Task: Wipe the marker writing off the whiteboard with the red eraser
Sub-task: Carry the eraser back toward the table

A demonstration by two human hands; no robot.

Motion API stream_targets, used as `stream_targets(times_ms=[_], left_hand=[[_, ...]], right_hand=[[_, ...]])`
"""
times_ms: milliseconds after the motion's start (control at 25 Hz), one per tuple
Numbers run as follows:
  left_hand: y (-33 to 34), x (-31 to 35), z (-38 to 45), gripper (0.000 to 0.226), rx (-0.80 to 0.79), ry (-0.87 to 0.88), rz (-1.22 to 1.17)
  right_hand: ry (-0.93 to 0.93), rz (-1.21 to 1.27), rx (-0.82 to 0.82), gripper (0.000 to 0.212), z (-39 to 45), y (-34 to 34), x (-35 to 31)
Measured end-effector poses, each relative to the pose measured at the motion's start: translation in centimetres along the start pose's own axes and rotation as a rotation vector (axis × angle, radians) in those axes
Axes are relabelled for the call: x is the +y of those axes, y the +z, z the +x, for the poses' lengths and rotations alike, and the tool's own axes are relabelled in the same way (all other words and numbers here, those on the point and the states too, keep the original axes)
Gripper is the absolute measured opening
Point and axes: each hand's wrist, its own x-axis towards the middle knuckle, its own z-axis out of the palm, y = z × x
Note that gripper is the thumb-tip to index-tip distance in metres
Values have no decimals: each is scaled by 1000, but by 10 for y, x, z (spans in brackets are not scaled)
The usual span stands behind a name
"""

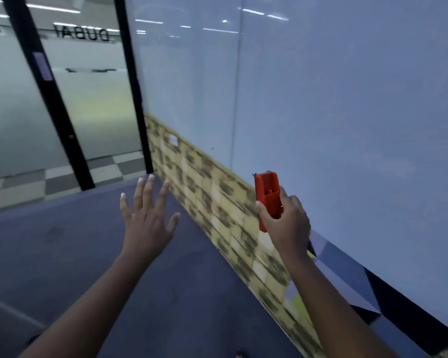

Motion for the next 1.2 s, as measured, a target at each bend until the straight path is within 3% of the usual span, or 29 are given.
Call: stream_targets(times_ms=[200,360,600,880,1200], left_hand=[[44,-74,17,86,-98,-116,87],[85,-119,71,84,-90,-143,154],[110,-205,127,85,-48,-325,258],[125,-326,83,91,-103,-653,382],[147,-509,43,87,-111,-1031,399]], right_hand=[[-50,89,-87,72,35,109,-16],[-89,135,-145,77,97,197,-43],[-228,271,-215,77,196,299,-113],[-389,323,-425,71,207,448,-223],[-569,323,-595,52,206,616,-365]])
